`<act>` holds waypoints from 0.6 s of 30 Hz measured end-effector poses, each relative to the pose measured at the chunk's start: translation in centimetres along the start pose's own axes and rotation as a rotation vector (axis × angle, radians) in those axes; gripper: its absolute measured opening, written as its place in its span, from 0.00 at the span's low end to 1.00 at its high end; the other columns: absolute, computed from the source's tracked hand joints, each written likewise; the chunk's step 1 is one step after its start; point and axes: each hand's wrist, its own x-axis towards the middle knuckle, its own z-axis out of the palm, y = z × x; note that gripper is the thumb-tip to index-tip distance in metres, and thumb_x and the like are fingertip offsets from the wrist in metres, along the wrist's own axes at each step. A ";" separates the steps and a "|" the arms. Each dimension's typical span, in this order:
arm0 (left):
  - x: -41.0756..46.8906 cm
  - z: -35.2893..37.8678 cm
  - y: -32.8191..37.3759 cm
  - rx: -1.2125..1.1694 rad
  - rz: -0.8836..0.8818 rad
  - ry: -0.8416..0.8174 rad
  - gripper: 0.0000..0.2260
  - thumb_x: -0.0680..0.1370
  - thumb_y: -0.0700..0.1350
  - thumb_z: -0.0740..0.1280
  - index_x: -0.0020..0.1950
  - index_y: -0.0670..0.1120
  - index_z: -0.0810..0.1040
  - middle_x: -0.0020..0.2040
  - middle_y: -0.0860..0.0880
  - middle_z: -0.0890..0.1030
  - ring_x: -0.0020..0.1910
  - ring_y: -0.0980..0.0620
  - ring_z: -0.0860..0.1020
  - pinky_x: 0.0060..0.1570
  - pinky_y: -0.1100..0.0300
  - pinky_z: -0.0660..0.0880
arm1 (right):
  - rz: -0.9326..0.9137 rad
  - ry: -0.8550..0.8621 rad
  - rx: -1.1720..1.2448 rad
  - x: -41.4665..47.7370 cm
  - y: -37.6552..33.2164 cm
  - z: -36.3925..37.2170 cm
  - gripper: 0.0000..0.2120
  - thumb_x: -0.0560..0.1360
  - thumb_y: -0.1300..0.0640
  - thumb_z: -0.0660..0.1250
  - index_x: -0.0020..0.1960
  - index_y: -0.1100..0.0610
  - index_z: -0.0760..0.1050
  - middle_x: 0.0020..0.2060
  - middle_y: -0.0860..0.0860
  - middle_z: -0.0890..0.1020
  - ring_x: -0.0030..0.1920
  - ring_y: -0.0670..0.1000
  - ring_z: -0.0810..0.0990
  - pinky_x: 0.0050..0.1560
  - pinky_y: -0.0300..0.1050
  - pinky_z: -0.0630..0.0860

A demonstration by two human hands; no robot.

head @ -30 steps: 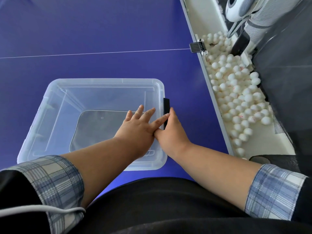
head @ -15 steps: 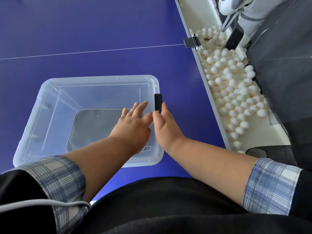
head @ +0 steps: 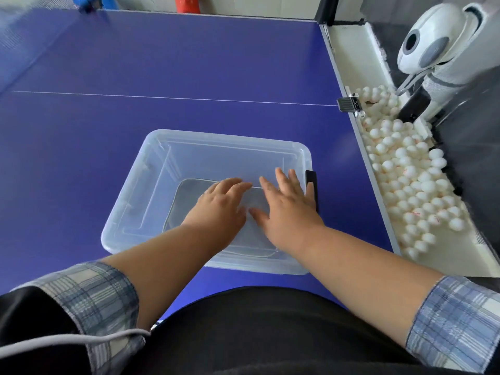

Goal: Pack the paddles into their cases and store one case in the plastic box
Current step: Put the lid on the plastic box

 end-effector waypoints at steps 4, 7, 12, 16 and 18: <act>-3.0 -3.7 -7.8 0.144 -0.216 0.043 0.21 0.79 0.56 0.63 0.72 0.56 0.70 0.75 0.50 0.68 0.75 0.46 0.62 0.75 0.48 0.53 | 0.031 -0.065 -0.030 2.0 -4.8 1.5 0.36 0.79 0.32 0.50 0.82 0.45 0.47 0.82 0.53 0.44 0.81 0.57 0.37 0.77 0.67 0.41; -5.2 -6.5 -13.3 0.202 -0.335 0.002 0.23 0.80 0.60 0.57 0.75 0.59 0.64 0.78 0.52 0.61 0.78 0.45 0.54 0.76 0.43 0.48 | 0.016 -0.035 -0.048 4.2 -9.8 2.2 0.35 0.79 0.32 0.51 0.81 0.45 0.50 0.82 0.53 0.46 0.81 0.57 0.39 0.76 0.67 0.42; -6.7 -7.9 -17.9 -0.208 -0.477 -0.049 0.31 0.78 0.57 0.62 0.78 0.59 0.52 0.79 0.55 0.51 0.75 0.46 0.60 0.67 0.46 0.67 | -0.012 0.023 -0.006 10.1 -17.9 2.1 0.34 0.78 0.31 0.51 0.81 0.43 0.53 0.82 0.52 0.48 0.81 0.57 0.42 0.76 0.67 0.43; -5.5 -8.4 -20.3 -0.715 -0.715 -0.225 0.45 0.72 0.62 0.70 0.80 0.59 0.44 0.69 0.55 0.71 0.57 0.51 0.78 0.56 0.52 0.74 | 0.064 -0.038 -0.054 12.5 -20.8 3.4 0.37 0.75 0.26 0.46 0.81 0.40 0.48 0.82 0.51 0.47 0.81 0.59 0.41 0.76 0.69 0.41; -4.5 -8.7 -21.5 -0.910 -0.780 -0.320 0.44 0.71 0.64 0.70 0.80 0.54 0.53 0.61 0.53 0.79 0.52 0.51 0.82 0.55 0.53 0.76 | 0.084 -0.039 -0.116 12.4 -21.1 4.4 0.41 0.71 0.24 0.39 0.80 0.39 0.47 0.82 0.50 0.45 0.81 0.59 0.40 0.76 0.69 0.40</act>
